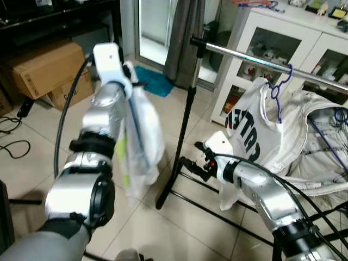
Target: Hang hanger
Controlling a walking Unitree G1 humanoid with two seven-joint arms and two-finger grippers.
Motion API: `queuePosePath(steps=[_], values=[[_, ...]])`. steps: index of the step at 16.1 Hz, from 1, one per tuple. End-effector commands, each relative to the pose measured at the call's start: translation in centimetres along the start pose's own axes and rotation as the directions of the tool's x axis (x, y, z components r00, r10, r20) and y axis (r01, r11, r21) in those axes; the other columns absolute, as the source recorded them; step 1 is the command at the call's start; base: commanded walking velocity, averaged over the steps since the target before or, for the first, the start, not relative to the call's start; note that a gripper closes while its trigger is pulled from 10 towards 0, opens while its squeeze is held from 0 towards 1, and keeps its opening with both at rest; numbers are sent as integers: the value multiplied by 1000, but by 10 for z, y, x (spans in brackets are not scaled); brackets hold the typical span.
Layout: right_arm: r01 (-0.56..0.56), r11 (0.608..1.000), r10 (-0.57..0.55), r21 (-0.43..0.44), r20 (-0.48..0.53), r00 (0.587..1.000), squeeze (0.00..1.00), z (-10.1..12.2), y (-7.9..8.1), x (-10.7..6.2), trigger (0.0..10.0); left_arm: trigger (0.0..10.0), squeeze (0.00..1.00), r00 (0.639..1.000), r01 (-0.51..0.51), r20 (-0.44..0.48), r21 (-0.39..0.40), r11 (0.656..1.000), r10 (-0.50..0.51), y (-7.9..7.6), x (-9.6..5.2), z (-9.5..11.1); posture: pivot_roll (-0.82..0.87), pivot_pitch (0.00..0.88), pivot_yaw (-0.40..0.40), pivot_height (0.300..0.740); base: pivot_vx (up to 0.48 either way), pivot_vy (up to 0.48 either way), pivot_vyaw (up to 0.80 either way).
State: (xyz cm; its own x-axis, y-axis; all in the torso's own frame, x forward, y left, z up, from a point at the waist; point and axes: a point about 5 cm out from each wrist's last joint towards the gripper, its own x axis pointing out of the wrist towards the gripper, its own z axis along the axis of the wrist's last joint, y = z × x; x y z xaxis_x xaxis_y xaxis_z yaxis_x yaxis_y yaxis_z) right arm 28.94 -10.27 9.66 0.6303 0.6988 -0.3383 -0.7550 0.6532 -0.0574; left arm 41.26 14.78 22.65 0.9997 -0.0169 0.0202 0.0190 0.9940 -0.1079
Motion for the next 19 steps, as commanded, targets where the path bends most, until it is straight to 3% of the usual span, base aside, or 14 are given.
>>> queuePosePath(steps=[1,2,4,7,8,11,13,15,16,17,18,19], values=[[-66,998,67,-24,28,997,1000,7,4,2,10000,0,0,999,43,17,21,999,-43,-18,3,5,45,0,-27,740,0,0,0],[-129,992,129,-3,41,991,1000,8,10,2,10000,0,0,999,49,8,19,999,-49,-27,4,2,40,0,-21,740,0,0,0],[-134,991,134,12,5,991,1000,5,11,6,10000,0,0,999,52,3,5,999,-52,-38,5,1,26,0,-7,740,0,0,0],[-47,991,49,124,-20,999,1000,5,7,24,10000,0,0,999,44,24,-30,999,-43,-53,8,10,15,0,10,740,0,0,0],[-58,990,61,131,-15,998,1000,6,9,26,10000,0,0,999,39,26,-31,999,-38,-54,9,11,12,0,14,740,0,0,0],[71,988,-56,140,-108,993,1000,-1,1,40,10000,0,0,998,48,29,-59,997,-46,-64,9,13,11,0,15,740,0,0,0],[155,974,-139,168,-103,985,1000,2,-5,47,10000,0,0,998,55,43,-82,995,-51,-70,9,17,16,0,12,740,0,0,0],[145,963,-130,226,-82,988,1000,7,-2,52,10000,0,0,997,53,56,-99,994,-47,-73,10,21,19,0,10,740,0,0,0],[62,960,-52,271,-46,998,1000,10,8,56,10000,0,0,997,52,60,-103,993,-46,-75,9,21,19,0,11,740,0,0,0],[4,952,6,307,-30,1000,596,12,15,57,10000,0,0,997,52,62,-97,994,-46,-76,9,21,19,0,12,740,0,0,0],[-45,948,55,315,-24,998,0,13,21,58,10000,0,0,997,53,62,-97,994,-48,-77,9,21,19,0,12,740,0,0,0],[-65,945,76,320,-24,997,0,12,24,59,10000,0,0,997,56,63,-97,994,-50,-79,9,22,20,0,12,740,0,0,0]])
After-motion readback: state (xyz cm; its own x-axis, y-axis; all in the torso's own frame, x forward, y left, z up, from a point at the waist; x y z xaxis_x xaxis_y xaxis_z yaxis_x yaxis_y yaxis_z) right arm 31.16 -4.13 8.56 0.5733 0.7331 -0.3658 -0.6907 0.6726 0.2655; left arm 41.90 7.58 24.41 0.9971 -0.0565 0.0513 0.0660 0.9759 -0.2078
